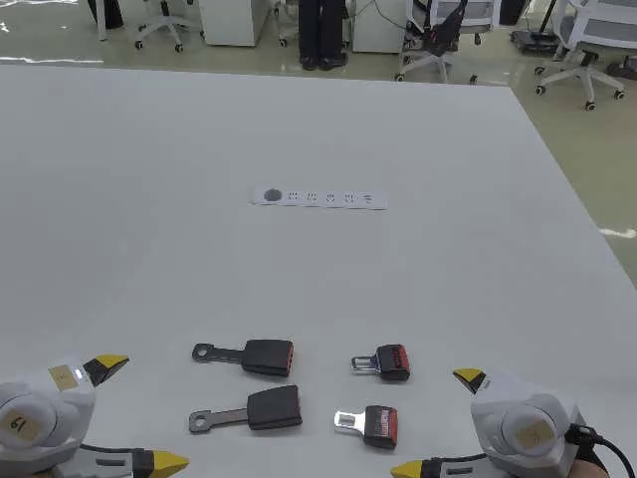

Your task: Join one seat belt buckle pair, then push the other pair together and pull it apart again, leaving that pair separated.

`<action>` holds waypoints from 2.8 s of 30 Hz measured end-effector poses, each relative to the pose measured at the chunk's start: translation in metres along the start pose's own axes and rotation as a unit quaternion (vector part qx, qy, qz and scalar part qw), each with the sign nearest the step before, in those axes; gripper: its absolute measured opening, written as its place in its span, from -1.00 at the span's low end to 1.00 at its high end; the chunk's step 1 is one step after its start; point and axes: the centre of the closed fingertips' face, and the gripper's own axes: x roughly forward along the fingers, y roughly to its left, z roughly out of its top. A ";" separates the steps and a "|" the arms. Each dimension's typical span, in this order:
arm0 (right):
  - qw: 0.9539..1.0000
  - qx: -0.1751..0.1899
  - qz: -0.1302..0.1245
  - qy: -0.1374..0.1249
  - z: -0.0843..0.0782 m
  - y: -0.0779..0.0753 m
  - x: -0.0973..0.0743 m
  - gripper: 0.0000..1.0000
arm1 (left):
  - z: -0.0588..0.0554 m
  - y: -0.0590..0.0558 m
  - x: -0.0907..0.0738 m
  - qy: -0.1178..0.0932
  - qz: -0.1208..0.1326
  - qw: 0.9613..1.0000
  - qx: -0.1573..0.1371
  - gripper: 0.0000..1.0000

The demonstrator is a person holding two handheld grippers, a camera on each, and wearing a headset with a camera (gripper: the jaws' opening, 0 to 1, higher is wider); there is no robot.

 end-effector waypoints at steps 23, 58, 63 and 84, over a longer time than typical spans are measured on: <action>1.000 0.005 -0.003 -0.005 0.004 0.001 -0.003 0.83 | -0.006 0.003 -0.006 -0.004 0.009 1.000 -0.012 0.86; 1.000 0.019 -0.007 0.004 -0.001 0.002 -0.009 0.76 | -0.006 0.002 0.004 0.000 -0.004 1.000 -0.012 0.83; 1.000 0.024 -0.008 0.003 -0.003 0.002 -0.009 0.76 | -0.003 0.000 0.008 0.000 -0.009 1.000 -0.010 0.82; 1.000 0.006 0.011 0.016 -0.009 0.011 0.004 0.69 | -0.010 -0.008 0.021 0.008 -0.023 1.000 -0.002 0.67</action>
